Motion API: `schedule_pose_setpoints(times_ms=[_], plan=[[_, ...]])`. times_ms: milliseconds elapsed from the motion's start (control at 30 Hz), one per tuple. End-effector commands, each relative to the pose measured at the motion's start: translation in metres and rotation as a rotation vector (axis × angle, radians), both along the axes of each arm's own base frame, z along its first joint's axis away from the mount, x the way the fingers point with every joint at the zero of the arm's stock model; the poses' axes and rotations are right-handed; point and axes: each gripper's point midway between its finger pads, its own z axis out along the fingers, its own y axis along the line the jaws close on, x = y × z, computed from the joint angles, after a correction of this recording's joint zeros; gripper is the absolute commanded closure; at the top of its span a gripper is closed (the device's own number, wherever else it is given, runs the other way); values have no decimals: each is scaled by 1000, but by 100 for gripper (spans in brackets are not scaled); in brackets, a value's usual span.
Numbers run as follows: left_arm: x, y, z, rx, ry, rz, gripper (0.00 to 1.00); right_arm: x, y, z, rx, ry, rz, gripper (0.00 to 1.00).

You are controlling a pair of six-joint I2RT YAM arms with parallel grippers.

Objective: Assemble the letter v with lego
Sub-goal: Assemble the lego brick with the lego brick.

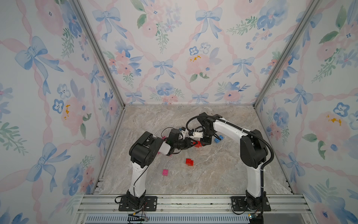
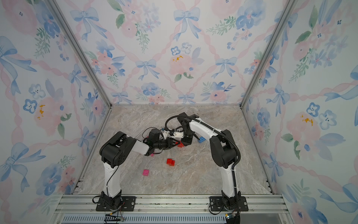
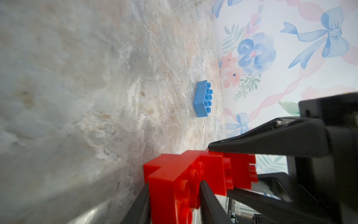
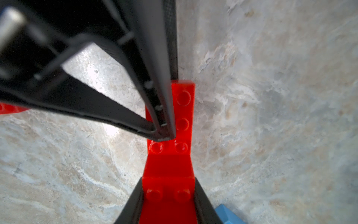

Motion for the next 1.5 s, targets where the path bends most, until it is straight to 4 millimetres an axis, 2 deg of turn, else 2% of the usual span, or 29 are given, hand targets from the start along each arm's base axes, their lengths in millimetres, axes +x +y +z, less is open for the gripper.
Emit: schedule_pose_setpoints(times_ms=[0,67,167,233,333,400,467,533,600,667,733,867,1133,1333,1467], plan=[[-18,27,-63,138,177,62,60,-18,-12,-21,-74,100,0,87],[-16,27,-61,133,174,62,60,-17,-9,-18,-60,92,-1,79],[-14,26,-55,124,164,62,60,-10,-4,-6,-24,52,-21,49],[-14,25,-51,118,161,63,60,-3,-2,5,6,19,-51,41],[-11,23,-45,109,152,66,60,10,3,29,73,-42,-146,25],[-11,22,-42,103,150,65,60,19,5,50,144,-66,-260,19],[-10,21,-40,100,148,67,60,29,-2,67,195,-78,-417,16],[-10,20,-38,98,149,73,60,37,-13,79,250,-51,-628,11],[-10,19,-35,96,151,79,60,36,-25,81,306,19,-839,7],[-11,17,-33,97,153,94,60,32,-41,75,358,65,-1072,7],[-11,17,-29,98,151,112,60,24,-40,71,463,133,-1206,11],[-13,17,-25,100,156,143,60,13,-22,64,659,289,-1365,15],[-13,14,-18,97,146,164,59,8,7,37,665,390,-1348,15],[-14,13,-19,91,151,158,56,11,10,12,638,409,-1388,25],[-15,12,-18,85,149,154,56,10,14,2,619,420,-1388,26]])
